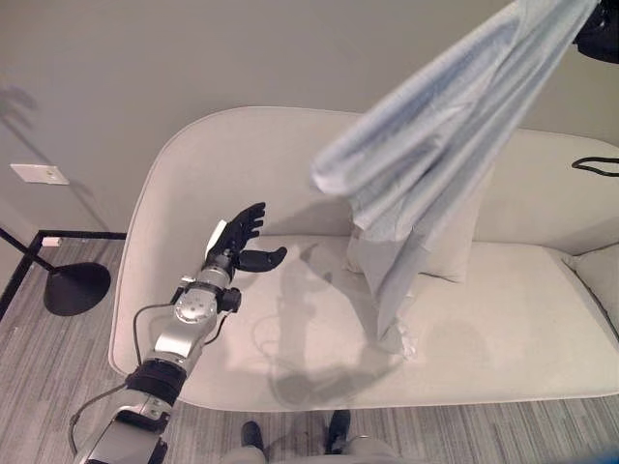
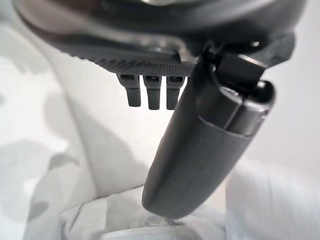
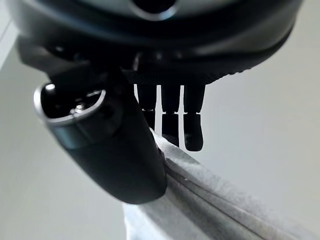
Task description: Hang the clothes on the sofa on the clothes rack.
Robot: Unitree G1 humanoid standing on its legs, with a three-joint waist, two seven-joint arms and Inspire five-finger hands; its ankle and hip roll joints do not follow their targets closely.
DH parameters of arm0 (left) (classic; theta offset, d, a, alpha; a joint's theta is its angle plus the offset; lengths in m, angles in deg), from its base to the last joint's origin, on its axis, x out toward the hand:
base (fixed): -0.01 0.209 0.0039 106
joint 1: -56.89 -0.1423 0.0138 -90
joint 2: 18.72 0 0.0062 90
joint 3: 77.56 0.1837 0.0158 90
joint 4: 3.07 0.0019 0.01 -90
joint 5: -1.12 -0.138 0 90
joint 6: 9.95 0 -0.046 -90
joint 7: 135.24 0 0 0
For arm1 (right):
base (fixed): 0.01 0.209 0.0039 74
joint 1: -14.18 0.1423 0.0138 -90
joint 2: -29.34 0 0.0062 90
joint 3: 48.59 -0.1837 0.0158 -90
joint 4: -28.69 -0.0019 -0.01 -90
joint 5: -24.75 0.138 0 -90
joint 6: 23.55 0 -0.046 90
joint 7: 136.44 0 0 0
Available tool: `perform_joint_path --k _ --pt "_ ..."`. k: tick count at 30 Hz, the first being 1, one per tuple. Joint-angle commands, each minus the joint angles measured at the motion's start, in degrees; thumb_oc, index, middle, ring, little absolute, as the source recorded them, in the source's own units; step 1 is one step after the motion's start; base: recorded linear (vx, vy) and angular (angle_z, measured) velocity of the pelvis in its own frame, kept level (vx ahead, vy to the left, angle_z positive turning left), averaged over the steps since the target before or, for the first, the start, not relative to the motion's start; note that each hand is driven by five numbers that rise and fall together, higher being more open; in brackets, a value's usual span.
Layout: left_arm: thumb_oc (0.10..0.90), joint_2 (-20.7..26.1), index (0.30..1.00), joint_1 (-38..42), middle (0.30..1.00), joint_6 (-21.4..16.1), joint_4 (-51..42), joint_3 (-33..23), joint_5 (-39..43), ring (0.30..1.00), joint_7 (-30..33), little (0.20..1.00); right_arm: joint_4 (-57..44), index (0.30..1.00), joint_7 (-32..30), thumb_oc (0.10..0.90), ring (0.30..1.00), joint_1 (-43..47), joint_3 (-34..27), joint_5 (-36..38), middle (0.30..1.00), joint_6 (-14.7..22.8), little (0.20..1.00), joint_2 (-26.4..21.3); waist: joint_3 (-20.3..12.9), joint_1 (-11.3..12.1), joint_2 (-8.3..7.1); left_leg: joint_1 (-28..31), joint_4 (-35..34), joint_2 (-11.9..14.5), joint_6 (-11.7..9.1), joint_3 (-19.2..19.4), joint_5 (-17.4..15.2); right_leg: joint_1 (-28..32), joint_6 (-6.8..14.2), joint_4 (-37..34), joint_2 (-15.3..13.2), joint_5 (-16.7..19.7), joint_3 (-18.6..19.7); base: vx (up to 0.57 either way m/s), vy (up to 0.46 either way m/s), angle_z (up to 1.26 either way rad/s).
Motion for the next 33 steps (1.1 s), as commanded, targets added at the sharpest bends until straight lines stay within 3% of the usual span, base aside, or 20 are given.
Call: perform_joint_path --k 1,11,20,24,32,33 --pt "0.800 2.05 0.900 4.84 0.900 -5.08 -4.45 -0.19 2.37 0.900 1.03 0.900 0.13 0.300 -5.37 0.400 0.300 8.68 -5.33 3.19 0.300 5.76 0.300 1.23 -6.64 1.05 -2.76 2.61 0.15 3.56 -4.65 2.26 -5.47 2.69 7.30 0.17 -3.35 -2.01 -0.67 0.04 -0.004 -0.10" --pt "0.800 0.24 0.900 4.13 0.900 -3.33 -5.71 0.53 1.81 0.900 0.55 0.900 -5.17 0.300 -6.27 0.400 0.300 -9.21 -12.33 -4.44 0.300 1.27 0.300 5.72 -4.87 -0.15 -2.47 2.64 0.15 3.84 -4.30 2.90 -5.62 1.70 7.11 0.17 -3.09 -2.11 0.23 0.03 -0.015 -0.07" --pt "0.800 -1.99 0.900 3.58 0.900 -2.74 -5.99 1.98 1.70 0.900 0.68 0.900 -7.03 0.300 -7.92 0.400 0.300 -8.84 -11.12 -8.34 0.300 0.20 0.300 7.08 -3.29 -0.37 -1.82 1.62 0.15 4.06 -4.20 2.79 -5.35 0.27 6.85 0.17 -2.81 -2.30 1.15 0.00 -0.006 -0.04" --pt "0.800 -2.64 0.900 2.80 0.900 -2.51 -6.13 2.68 1.83 0.900 0.97 0.900 -6.17 0.300 -10.33 0.400 0.300 -4.93 -8.74 -11.29 0.300 0.10 0.300 6.82 -3.03 -0.07 -1.94 1.44 0.15 4.37 -4.38 2.42 -5.23 0.42 6.62 0.17 -2.47 -2.64 1.06 0.01 -0.008 0.01" --pt "0.800 -2.91 0.900 2.99 0.900 -2.64 -5.94 4.53 2.23 0.900 2.73 0.900 8.93 0.300 -14.69 0.400 0.300 19.89 9.93 -20.53 0.300 -3.74 0.300 4.49 -2.15 1.72 -2.78 -0.02 0.15 4.97 -4.90 1.01 -4.33 -0.10 6.28 0.17 -1.92 -2.88 0.25 -0.01 -0.015 0.09" --pt "0.800 -2.72 0.900 3.89 0.900 -2.71 -6.35 5.79 2.24 0.900 3.57 0.900 17.20 0.300 -15.61 0.400 0.300 27.16 15.01 -23.86 0.300 -5.85 0.300 5.79 -1.52 2.47 -3.28 -1.24 0.15 5.23 -5.18 0.07 -3.78 -0.60 6.18 0.17 -1.71 -2.90 -0.18 -0.05 -0.052 0.38"
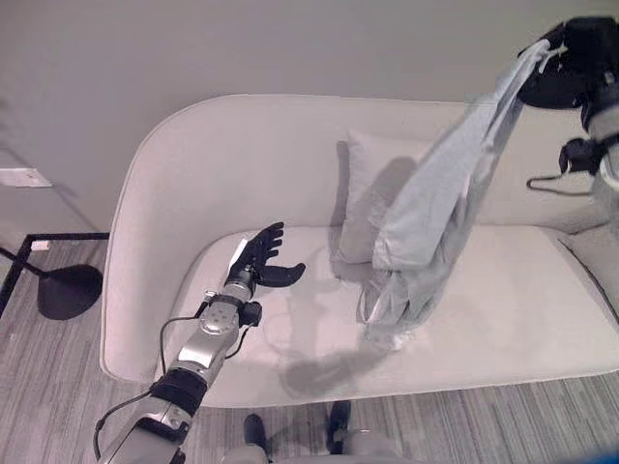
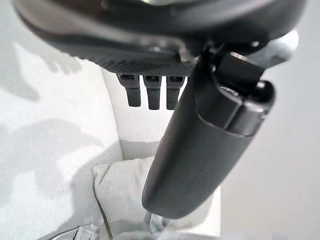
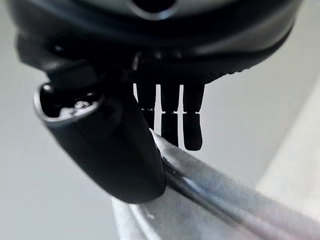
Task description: Hang the clothes on the sofa on the clothes rack.
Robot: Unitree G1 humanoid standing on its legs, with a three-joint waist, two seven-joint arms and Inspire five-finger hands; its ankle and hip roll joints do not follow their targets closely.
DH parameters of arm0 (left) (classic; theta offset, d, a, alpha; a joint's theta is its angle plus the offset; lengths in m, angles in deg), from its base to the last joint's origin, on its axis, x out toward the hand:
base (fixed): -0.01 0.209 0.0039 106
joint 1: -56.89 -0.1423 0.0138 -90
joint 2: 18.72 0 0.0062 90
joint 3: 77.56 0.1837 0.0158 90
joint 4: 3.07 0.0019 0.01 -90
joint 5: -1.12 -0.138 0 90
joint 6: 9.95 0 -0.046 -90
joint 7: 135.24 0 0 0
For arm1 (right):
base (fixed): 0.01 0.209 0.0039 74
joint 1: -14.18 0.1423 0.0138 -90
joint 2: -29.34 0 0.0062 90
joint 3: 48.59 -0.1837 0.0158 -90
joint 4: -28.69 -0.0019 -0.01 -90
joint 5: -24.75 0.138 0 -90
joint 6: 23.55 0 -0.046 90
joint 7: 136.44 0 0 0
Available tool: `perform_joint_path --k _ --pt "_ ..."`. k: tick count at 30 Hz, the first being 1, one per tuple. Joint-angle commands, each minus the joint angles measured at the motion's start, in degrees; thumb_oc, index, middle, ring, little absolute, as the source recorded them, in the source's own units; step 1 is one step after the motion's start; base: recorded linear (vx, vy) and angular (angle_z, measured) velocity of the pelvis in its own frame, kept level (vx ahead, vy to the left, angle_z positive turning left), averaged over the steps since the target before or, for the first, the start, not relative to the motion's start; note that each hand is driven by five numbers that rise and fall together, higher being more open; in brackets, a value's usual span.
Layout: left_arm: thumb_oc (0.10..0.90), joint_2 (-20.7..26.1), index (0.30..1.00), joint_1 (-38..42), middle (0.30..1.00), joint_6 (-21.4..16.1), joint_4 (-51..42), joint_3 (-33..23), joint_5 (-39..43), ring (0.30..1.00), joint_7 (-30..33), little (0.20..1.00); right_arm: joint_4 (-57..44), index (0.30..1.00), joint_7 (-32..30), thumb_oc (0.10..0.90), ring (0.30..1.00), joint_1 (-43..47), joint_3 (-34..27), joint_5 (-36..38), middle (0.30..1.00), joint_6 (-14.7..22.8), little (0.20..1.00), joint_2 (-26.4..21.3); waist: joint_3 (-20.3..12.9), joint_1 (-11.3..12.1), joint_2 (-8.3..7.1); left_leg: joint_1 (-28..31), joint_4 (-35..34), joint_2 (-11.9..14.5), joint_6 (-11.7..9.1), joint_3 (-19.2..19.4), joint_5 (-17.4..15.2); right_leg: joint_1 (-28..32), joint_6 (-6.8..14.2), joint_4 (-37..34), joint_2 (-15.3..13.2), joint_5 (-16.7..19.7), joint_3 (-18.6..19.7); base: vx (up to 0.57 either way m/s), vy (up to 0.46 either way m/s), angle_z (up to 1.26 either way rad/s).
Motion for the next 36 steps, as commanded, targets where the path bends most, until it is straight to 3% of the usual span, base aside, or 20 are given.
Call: perform_joint_path --k 1,8,11,22,28,36 --pt "0.800 2.39 0.900 5.03 0.900 -5.18 -6.08 1.68 1.73 0.900 1.70 0.900 4.86 0.300 -5.85 0.400 0.300 14.25 0.15 -4.18 0.300 1.99 0.300 -1.19 -1.34 1.84 -4.60 2.18 0.15 4.15 -5.28 0.41 -4.49 2.60 6.20 0.18 -2.70 -2.78 0.07 -0.05 -0.064 0.17" --pt "0.800 2.36 0.900 9.32 0.900 -4.99 -7.01 4.79 1.13 0.900 2.75 0.900 21.23 0.300 -6.39 0.400 0.300 21.74 3.15 -6.10 0.300 -0.49 0.300 6.17 1.06 2.80 -4.07 -0.38 0.15 4.50 -5.71 -1.54 -3.28 0.98 6.01 0.18 -2.28 -2.82 -0.61 -0.03 -0.030 0.20" --pt "0.800 2.02 0.900 12.52 0.900 -4.80 -6.80 5.80 0.86 0.900 3.79 0.900 23.62 0.300 -7.19 0.400 0.300 21.67 2.33 -6.46 0.300 -1.29 0.300 8.55 2.32 2.77 -3.48 -1.62 0.15 4.55 -5.89 -2.11 -2.67 -0.06 5.92 0.18 -2.23 -2.69 -0.53 -0.06 -0.018 0.07" --pt "0.800 0.83 0.900 22.48 0.900 -4.27 -3.07 7.94 -0.86 0.900 5.81 0.900 15.10 0.300 -8.74 0.400 0.300 13.78 -0.91 -8.26 0.300 -0.94 0.300 10.81 5.19 0.41 -0.94 -3.73 0.15 4.39 -5.58 -1.64 -1.99 -3.65 5.83 0.18 -2.23 -1.86 1.71 -0.03 -0.002 0.01" --pt "0.800 -0.48 0.900 28.12 0.900 -4.03 0.31 10.76 -1.07 0.900 6.13 0.900 14.61 0.300 -9.63 0.400 0.300 15.06 0.05 -8.27 0.300 -0.73 0.300 10.86 6.32 -1.23 0.11 -4.92 0.15 3.95 -5.06 -0.01 -1.62 -6.51 5.88 0.18 -2.35 -0.90 3.96 -0.04 0.011 -0.14" --pt "0.800 -2.90 0.900 29.24 0.900 -3.56 5.64 12.34 -1.40 0.900 6.18 0.900 10.63 0.300 -10.15 0.400 0.300 14.66 0.32 -7.02 0.300 0.65 0.300 10.90 8.02 -3.12 1.10 -6.20 0.15 3.94 -5.01 1.51 -1.07 -9.20 5.87 0.18 -2.39 -0.18 5.76 -0.03 -0.019 -0.21"
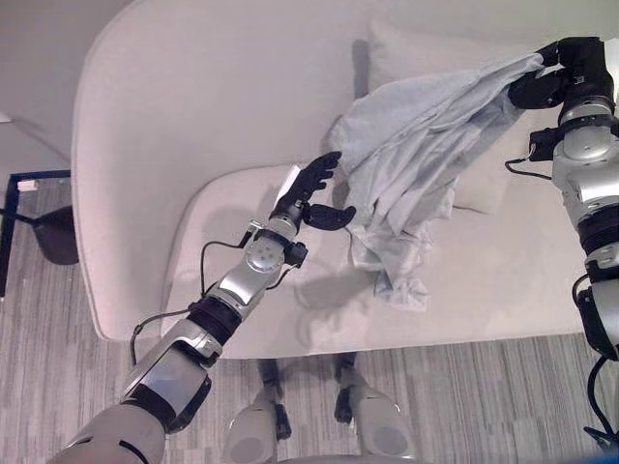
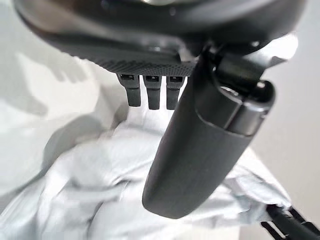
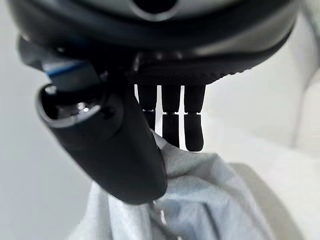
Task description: Hang the clothes on the sofa on the clothes rack.
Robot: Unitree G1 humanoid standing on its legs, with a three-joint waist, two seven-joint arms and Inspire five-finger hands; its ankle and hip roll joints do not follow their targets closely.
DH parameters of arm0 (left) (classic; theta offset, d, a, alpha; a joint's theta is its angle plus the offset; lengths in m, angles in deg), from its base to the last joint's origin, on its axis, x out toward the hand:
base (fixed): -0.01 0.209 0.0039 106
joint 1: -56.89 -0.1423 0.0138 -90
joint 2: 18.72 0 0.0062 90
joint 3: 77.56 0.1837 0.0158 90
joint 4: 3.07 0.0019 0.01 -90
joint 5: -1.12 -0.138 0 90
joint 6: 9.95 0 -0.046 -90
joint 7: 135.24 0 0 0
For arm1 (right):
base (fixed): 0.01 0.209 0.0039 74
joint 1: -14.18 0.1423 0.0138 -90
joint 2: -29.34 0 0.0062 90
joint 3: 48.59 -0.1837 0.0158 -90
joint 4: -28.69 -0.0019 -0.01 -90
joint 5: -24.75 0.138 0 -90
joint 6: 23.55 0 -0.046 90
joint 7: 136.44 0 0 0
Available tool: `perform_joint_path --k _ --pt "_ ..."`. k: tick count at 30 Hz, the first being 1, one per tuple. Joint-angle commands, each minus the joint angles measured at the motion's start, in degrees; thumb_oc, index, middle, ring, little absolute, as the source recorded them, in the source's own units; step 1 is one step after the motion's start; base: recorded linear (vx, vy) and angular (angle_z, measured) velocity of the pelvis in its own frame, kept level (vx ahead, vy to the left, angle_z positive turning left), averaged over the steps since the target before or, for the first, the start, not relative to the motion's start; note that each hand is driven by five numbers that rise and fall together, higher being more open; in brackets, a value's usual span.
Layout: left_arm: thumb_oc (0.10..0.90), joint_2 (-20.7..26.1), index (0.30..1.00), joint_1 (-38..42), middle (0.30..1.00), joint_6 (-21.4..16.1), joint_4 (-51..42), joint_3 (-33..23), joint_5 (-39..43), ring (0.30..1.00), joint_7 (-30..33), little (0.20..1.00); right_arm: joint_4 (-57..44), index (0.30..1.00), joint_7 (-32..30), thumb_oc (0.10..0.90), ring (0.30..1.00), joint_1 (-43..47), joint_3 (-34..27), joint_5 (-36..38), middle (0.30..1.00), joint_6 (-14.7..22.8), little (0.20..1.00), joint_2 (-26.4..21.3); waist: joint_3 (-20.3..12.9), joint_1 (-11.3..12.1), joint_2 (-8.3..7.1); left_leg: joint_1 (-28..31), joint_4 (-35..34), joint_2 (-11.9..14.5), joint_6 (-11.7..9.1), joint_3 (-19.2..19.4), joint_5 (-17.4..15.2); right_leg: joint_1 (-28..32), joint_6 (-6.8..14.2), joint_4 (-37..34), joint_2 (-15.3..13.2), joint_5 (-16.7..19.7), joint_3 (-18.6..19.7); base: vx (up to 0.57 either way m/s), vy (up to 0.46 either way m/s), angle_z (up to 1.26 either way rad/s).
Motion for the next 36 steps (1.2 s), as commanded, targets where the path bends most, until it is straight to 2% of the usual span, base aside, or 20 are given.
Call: perform_joint_path --k 1,8,14,23,36 --pt "0.800 -0.54 0.900 4.24 0.900 -3.98 -0.35 -0.34 -0.75 0.900 0.43 0.900 -6.11 0.300 -3.75 0.400 0.300 7.83 1.60 -0.34 0.300 6.19 0.300 -2.87 -2.09 0.74 -2.08 1.45 0.02 4.23 -5.01 0.60 -2.37 -0.85 6.55 0.13 -2.33 -0.27 3.04 -0.01 -0.034 -0.21" --pt "0.800 -1.94 0.900 2.75 0.900 -3.66 3.23 -0.64 -1.33 0.900 0.85 0.900 -13.33 0.300 -4.03 0.400 0.300 2.01 -1.41 0.78 0.300 8.27 0.300 -5.17 -1.05 -0.25 -2.25 0.40 0.02 4.67 -5.23 0.96 -2.14 -2.32 6.56 0.13 -2.03 -0.11 3.57 -0.01 -0.042 -0.07" --pt "0.800 -0.82 0.900 4.03 0.900 -3.77 4.81 -2.14 -2.37 0.900 2.37 0.900 -20.62 0.300 -3.55 0.400 0.300 -4.91 -4.95 1.34 0.300 10.05 0.300 -6.87 -0.68 -1.21 -2.76 -0.67 0.02 5.20 -5.49 1.09 -1.83 -3.86 6.58 0.13 -1.72 0.11 3.94 0.00 -0.044 -0.02" --pt "0.800 0.34 0.900 6.30 0.900 -3.67 7.46 -3.29 -2.96 0.900 3.90 0.900 -24.84 0.300 -3.45 0.400 0.300 -8.64 -7.07 2.85 0.300 11.63 0.300 -8.31 -0.14 -2.26 -3.59 -1.70 0.02 5.54 -5.75 1.24 -1.43 -5.42 6.60 0.13 -1.19 0.62 4.41 0.00 -0.028 -0.04" --pt "0.800 -1.69 0.900 9.98 0.900 -2.85 14.53 -1.50 -3.26 0.900 4.07 0.900 -25.67 0.300 -4.49 0.400 0.300 -5.98 -5.73 3.47 0.300 12.46 0.300 -8.49 0.28 -3.82 -4.50 -2.24 0.02 5.96 -6.03 1.78 -1.38 -6.71 6.59 0.13 -0.76 1.11 5.36 0.00 -0.007 0.00"
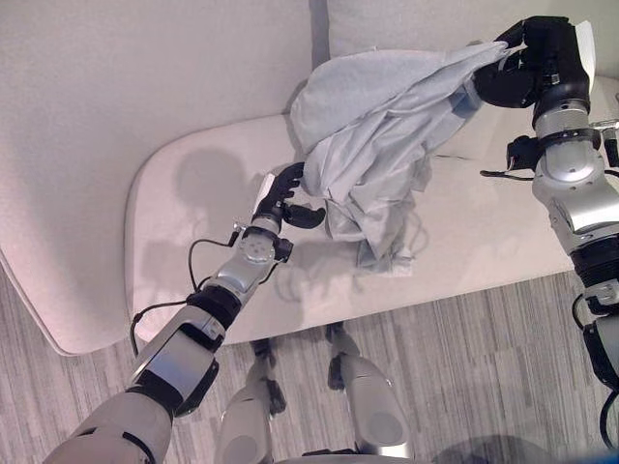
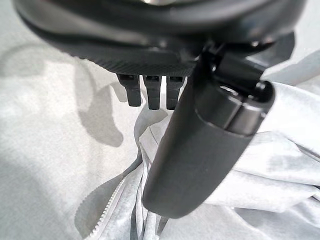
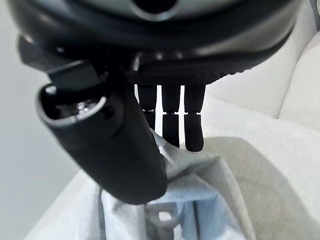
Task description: Hang the clothes on the sofa on the clothes rack.
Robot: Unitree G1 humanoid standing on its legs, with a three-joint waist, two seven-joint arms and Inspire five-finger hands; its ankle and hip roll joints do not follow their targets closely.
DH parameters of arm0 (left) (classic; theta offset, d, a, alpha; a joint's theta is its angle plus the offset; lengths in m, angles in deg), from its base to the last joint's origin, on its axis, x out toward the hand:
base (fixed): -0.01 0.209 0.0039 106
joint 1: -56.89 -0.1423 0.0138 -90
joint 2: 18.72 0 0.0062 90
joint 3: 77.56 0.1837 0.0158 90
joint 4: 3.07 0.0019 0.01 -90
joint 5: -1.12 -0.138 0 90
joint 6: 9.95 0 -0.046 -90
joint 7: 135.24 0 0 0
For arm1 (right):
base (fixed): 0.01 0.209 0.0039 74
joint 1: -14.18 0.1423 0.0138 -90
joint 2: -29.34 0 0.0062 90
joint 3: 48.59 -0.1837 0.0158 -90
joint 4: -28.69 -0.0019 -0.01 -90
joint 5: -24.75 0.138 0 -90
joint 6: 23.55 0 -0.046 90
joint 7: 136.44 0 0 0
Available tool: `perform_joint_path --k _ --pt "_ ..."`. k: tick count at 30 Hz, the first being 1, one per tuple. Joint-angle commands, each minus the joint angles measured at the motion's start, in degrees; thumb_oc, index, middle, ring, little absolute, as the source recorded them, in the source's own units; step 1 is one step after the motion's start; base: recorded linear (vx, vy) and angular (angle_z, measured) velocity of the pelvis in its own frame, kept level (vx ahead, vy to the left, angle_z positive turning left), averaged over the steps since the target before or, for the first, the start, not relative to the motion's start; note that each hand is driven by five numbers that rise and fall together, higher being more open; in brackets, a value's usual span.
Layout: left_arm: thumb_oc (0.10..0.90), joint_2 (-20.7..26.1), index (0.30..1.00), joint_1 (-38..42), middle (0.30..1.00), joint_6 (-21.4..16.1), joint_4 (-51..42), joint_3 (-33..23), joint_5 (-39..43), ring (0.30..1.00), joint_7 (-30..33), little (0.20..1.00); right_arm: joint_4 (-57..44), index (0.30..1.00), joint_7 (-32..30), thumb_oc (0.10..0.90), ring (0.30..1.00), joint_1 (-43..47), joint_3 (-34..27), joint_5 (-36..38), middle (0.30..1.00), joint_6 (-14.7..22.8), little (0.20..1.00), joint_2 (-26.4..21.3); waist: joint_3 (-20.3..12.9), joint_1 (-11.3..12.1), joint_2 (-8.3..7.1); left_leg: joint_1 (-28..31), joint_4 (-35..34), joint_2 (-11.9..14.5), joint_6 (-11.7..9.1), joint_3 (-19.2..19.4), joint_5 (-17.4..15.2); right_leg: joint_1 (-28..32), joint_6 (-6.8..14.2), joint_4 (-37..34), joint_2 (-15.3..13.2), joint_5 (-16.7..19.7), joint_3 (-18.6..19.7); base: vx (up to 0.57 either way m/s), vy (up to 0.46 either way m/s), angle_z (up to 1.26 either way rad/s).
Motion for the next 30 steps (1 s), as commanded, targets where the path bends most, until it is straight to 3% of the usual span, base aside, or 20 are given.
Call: perform_joint_path --k 1,8,10,11,20,21,22,27,30 --pt "0.800 -1.61 0.900 7.08 0.900 -3.52 3.48 0.79 -2.18 0.900 0.79 0.900 -5.80 0.300 -3.80 0.400 0.300 6.37 -2.89 2.71 0.300 7.42 0.300 -6.09 -3.45 -1.49 -3.17 1.95 -0.43 6.13 -6.22 1.46 -1.46 -1.69 7.24 0.11 -0.58 0.73 3.16 0.01 -0.061 -0.02" --pt "0.800 -2.11 0.900 10.70 0.900 -4.05 4.52 0.29 0.08 0.900 2.06 0.900 -9.23 0.300 -4.08 0.400 0.300 5.00 -3.38 3.12 0.300 8.35 0.300 -7.05 -3.37 -3.36 -3.95 2.05 -0.43 6.59 -6.32 2.49 -1.64 -2.57 7.23 0.11 -0.07 0.98 4.25 0.01 -0.035 -0.14" --pt "0.762 -2.38 0.844 11.56 0.844 -4.16 4.70 0.58 0.53 0.844 2.10 0.844 -9.54 0.300 -4.05 0.400 0.300 4.73 -3.55 3.47 0.300 8.65 0.300 -6.89 -3.36 -3.69 -3.95 2.07 -0.43 6.60 -6.32 2.65 -1.67 -2.77 7.20 0.11 -0.02 1.05 4.48 0.01 -0.031 -0.14" --pt "0.400 -2.58 0.300 13.13 0.300 -4.24 5.28 0.57 1.29 0.300 2.34 0.300 -9.99 0.300 -4.09 0.400 0.300 4.61 -3.40 3.37 0.300 8.69 0.300 -6.78 -3.32 -4.27 -4.13 2.08 -0.43 6.65 -6.36 2.89 -1.72 -3.07 7.19 0.11 0.18 1.16 4.82 0.00 -0.046 -0.08" --pt "0.400 -1.25 0.300 12.04 0.300 -4.64 2.11 -0.57 -0.86 0.300 3.83 0.300 -11.06 0.300 -4.53 0.400 0.300 0.62 -6.87 2.04 0.300 8.74 0.300 -6.73 -3.45 -4.00 -2.92 3.30 -0.43 6.69 -6.34 2.95 -1.97 -2.09 6.95 0.11 0.33 0.52 5.00 0.00 -0.015 -0.05" --pt "0.400 1.08 0.300 8.87 0.300 -4.75 -2.42 -1.84 -2.24 0.300 3.66 0.300 -11.87 0.300 -3.66 0.400 0.300 -1.67 -8.41 1.39 0.300 8.42 0.300 -7.01 -4.04 -2.77 -1.78 4.25 -0.43 6.73 -6.54 2.41 -1.92 -0.42 6.78 0.11 0.35 -0.22 4.34 0.00 0.000 0.00" --pt "0.400 1.09 0.300 8.86 0.300 -4.75 -2.44 -1.82 -2.24 0.300 3.66 0.300 -11.89 0.300 -3.66 0.400 0.300 -1.71 -8.45 1.38 0.300 8.41 0.300 -7.01 -4.04 -2.77 -1.79 4.26 -0.43 6.73 -6.54 2.41 -1.92 -0.41 6.78 0.11 0.35 -0.23 4.33 0.04 -0.028 0.09" --pt "0.400 10.61 0.300 -8.14 0.300 -6.53 -23.70 -11.67 -5.32 0.300 -0.32 0.300 -20.76 0.300 3.25 0.400 0.300 -14.98 -16.67 -2.47 0.300 9.02 0.300 -10.86 -6.64 2.08 1.23 8.10 -0.43 6.77 -7.09 0.73 -1.86 5.66 6.19 0.11 0.31 -3.29 1.29 0.05 -0.042 0.18" --pt "0.400 13.47 0.300 -15.46 0.300 -7.05 -31.24 -15.97 -4.79 0.300 -2.71 0.300 -23.78 0.300 6.55 0.400 0.300 -23.49 -22.26 -3.51 0.300 8.75 0.300 -10.58 -7.82 3.43 1.71 9.70 -0.43 6.69 -7.20 -0.13 -1.59 8.26 5.96 0.11 0.34 -4.09 -0.05 0.07 -0.033 0.38"
